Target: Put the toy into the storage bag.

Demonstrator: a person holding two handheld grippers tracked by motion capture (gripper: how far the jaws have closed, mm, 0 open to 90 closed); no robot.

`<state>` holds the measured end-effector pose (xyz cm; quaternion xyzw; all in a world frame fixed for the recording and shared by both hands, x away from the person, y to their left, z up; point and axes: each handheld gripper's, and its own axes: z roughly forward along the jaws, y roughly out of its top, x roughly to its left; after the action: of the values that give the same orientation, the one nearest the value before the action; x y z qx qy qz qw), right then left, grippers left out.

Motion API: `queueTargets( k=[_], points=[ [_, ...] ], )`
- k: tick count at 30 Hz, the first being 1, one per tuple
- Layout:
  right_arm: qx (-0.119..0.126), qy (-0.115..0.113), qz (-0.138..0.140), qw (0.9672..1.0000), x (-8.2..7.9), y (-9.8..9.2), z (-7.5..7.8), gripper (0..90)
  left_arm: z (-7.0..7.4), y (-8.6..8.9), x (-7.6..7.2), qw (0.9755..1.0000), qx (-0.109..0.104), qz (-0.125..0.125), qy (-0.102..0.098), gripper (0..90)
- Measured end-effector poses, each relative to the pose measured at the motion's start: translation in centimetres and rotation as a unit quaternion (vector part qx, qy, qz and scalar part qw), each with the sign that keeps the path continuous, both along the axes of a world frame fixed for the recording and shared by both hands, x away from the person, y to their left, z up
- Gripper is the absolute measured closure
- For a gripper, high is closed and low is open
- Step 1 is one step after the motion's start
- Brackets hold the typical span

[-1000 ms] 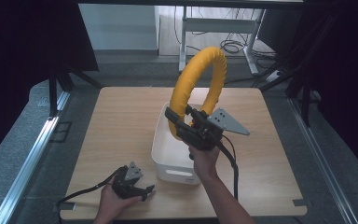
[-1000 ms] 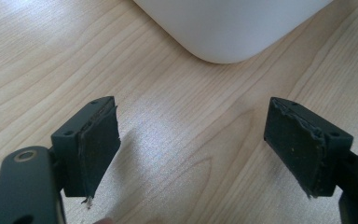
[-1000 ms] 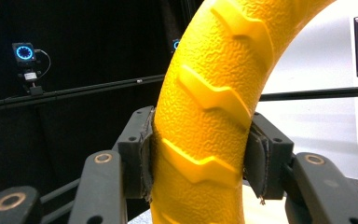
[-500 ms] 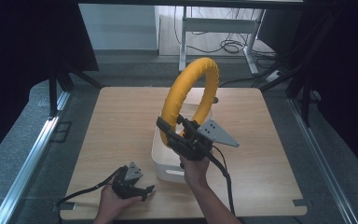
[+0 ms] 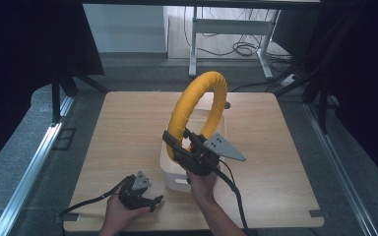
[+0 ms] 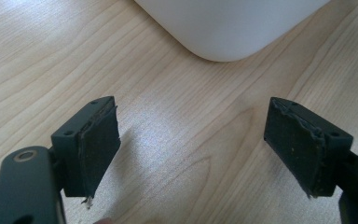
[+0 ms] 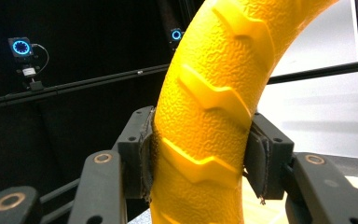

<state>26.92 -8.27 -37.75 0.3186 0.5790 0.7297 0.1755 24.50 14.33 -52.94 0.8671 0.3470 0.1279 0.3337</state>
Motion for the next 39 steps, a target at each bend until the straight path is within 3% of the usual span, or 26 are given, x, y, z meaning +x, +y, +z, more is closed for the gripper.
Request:
queueTargets(
  k=[30,39],
  points=[
    [-0.015,0.019,0.005,0.9997,-1.1,0.5,-3.0,49.2,-0.1,-0.1,0.0,1.0,0.003,-0.002,0.004,18.4],
    [-0.03,0.016,0.001,0.9994,-1.4,0.5,-3.6,49.2,-0.2,-0.1,0.0,1.0,0.004,-0.001,0.007,18.3]
  ],
)
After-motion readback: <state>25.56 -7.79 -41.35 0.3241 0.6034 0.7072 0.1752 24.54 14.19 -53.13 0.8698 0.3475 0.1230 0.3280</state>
